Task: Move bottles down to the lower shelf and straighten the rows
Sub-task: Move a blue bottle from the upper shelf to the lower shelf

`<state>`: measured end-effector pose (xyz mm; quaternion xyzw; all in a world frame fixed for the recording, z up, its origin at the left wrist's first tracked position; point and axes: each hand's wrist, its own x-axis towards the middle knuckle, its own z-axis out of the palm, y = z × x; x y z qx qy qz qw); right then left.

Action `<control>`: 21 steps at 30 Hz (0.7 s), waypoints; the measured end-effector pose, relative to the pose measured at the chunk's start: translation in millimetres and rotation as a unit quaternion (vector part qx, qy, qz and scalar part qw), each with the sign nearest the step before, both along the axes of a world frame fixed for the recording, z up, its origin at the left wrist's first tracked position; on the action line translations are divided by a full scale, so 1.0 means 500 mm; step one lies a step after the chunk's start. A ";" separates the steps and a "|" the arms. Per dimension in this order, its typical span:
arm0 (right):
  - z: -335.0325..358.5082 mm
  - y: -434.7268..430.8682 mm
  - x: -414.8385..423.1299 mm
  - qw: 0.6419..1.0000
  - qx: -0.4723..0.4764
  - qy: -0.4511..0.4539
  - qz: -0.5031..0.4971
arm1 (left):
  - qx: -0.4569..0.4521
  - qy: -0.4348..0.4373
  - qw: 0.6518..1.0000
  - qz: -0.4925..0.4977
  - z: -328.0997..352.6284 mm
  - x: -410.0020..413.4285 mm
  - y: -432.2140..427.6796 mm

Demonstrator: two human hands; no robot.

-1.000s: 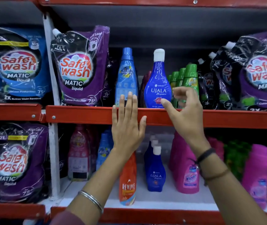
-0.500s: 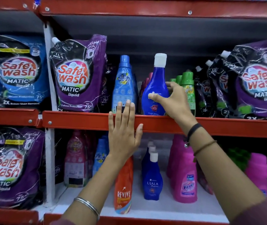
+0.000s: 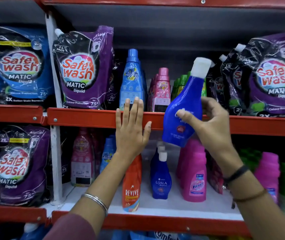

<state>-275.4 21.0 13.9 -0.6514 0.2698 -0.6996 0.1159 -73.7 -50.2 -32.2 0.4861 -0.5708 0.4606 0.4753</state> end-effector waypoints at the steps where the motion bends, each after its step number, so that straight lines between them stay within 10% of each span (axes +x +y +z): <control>1: -0.022 0.000 -0.001 1.000 0.008 0.007 0.005 | -0.001 -0.001 1.000 0.000 0.000 0.001 0.000; 21: -0.406 -0.151 0.013 0.959 0.269 0.086 -0.002 | -0.007 -0.007 1.000 -0.001 0.002 0.001 -0.001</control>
